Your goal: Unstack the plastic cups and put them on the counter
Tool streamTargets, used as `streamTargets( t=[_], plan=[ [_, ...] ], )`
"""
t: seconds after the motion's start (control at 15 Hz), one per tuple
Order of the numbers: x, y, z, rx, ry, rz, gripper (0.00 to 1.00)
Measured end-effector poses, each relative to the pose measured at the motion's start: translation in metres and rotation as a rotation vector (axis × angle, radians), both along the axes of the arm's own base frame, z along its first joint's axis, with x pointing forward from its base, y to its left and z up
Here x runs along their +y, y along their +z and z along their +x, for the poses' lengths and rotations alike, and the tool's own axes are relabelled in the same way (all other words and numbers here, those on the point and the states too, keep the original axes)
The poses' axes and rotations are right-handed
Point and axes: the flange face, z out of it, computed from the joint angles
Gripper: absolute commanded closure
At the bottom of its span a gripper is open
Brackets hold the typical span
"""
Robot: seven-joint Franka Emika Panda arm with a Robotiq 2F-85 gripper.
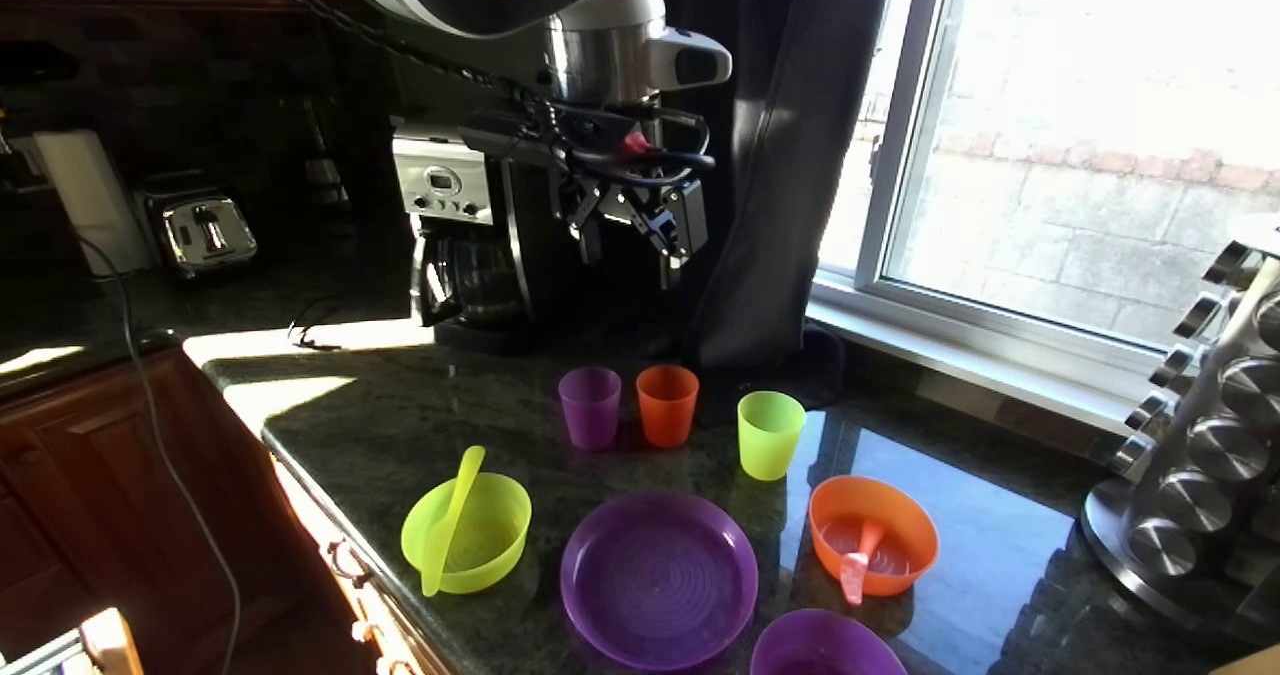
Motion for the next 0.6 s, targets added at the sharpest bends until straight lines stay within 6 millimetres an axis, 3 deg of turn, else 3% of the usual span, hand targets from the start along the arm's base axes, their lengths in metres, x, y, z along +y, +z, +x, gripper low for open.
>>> streamTargets(
  t=[0.27,0.6],
  plan=[
    [-0.008,0.013,-0.01,-0.04,0.0,-0.004,0.0],
    [-0.009,0.015,-0.013,-0.045,0.001,-0.004,0.0]
  ],
)
